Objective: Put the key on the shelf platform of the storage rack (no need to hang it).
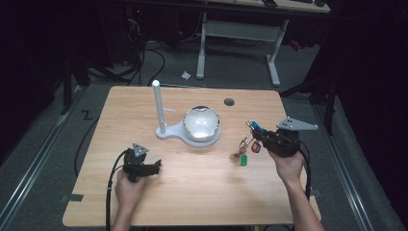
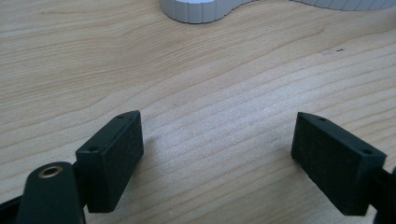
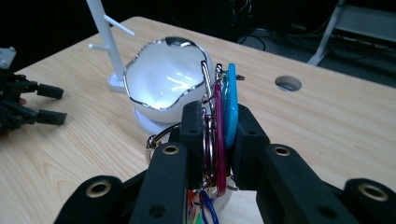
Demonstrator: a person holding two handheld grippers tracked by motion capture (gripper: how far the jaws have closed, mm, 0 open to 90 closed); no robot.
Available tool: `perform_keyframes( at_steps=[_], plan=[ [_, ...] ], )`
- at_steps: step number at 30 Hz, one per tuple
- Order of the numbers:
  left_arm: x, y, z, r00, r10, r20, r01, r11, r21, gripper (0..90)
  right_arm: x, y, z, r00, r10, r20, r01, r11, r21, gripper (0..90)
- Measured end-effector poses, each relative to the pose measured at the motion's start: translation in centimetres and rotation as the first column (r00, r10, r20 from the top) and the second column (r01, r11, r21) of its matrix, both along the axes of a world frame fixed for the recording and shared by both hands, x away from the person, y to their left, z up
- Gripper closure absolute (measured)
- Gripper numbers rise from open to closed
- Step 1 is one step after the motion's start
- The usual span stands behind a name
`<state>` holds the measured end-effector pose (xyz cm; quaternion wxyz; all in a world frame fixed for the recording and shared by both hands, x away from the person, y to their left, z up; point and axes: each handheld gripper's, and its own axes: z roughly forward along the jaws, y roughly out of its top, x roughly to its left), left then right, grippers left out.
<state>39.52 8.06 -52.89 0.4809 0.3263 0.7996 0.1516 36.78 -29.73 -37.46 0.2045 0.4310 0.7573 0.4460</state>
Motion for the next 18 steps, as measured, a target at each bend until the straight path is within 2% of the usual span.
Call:
perform_keyframes(
  at_steps=[9,18],
  plan=[
    [0.0,0.0,0.0,1.0000,0.001,-0.001,-0.001,1.0000,-0.002,17.2,0.3,0.6,1.9,0.9993,0.025,0.029,-0.025,1.000,0.004,78.0],
    [0.0,0.0,0.0,1.0000,0.001,-0.001,-0.001,1.0000,-0.002,17.2,1.1,1.8,3.8,0.9968,0.061,0.051,-0.060,0.998,-0.015,77.9]
  ],
)
